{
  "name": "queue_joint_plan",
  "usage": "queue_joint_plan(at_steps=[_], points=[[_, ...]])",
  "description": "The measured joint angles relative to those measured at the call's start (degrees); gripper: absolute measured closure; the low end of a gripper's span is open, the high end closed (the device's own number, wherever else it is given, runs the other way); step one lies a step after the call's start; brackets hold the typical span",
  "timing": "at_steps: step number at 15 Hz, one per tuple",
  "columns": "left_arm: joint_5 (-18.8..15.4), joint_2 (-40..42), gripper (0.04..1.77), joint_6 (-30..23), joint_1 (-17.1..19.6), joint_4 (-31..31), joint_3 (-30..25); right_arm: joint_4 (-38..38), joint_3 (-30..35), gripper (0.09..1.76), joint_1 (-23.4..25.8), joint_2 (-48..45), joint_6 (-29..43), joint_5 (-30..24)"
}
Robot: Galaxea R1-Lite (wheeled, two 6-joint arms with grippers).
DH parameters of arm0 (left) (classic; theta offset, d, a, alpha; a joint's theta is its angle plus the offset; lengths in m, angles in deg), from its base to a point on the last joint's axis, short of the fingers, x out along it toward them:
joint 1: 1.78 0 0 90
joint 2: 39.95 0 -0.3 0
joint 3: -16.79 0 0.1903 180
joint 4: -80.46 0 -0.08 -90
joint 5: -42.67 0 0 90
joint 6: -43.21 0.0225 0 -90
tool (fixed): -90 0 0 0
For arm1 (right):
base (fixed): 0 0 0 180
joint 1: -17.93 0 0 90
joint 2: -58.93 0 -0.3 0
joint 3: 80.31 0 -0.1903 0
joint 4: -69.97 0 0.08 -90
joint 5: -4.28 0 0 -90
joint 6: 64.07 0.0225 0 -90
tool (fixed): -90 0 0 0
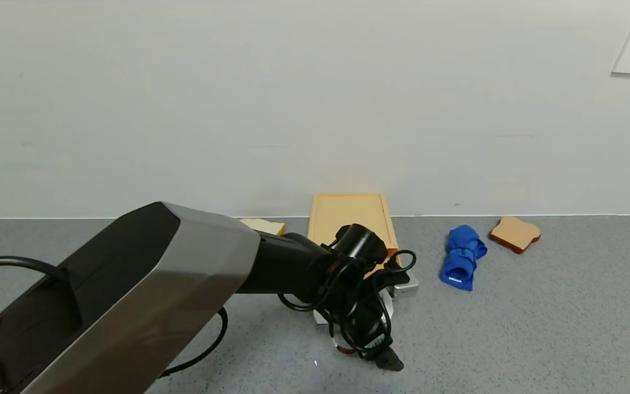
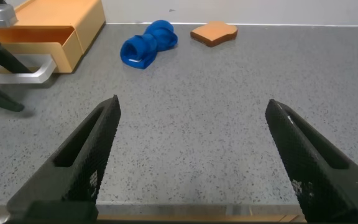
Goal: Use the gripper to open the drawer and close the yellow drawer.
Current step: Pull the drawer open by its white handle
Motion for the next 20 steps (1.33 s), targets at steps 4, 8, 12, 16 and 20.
queue_joint_plan(at_steps=[4, 8, 12, 16, 20], points=[[-0.1, 1.0, 0.08, 0.0, -0.6, 0.2, -1.5, 0.0, 0.0, 0.14, 0.0, 0.0, 0.0, 0.0], [-0.2, 2.2, 0.08, 0.0, -1.6, 0.1, -3.9, 0.0, 0.0, 0.14, 0.0, 0.0, 0.0, 0.0], [-0.1, 3.4, 0.08, -0.5, -2.3, 0.2, -5.9, 0.0, 0.0, 0.14, 0.0, 0.0, 0.0, 0.0], [0.0, 4.2, 0.08, -1.1, -3.1, 0.0, -7.6, 0.0, 0.0, 0.14, 0.0, 0.0, 0.0, 0.0], [0.0, 5.0, 0.08, -2.5, -3.9, 0.1, -9.1, 0.0, 0.0, 0.14, 0.0, 0.0, 0.0, 0.0]])
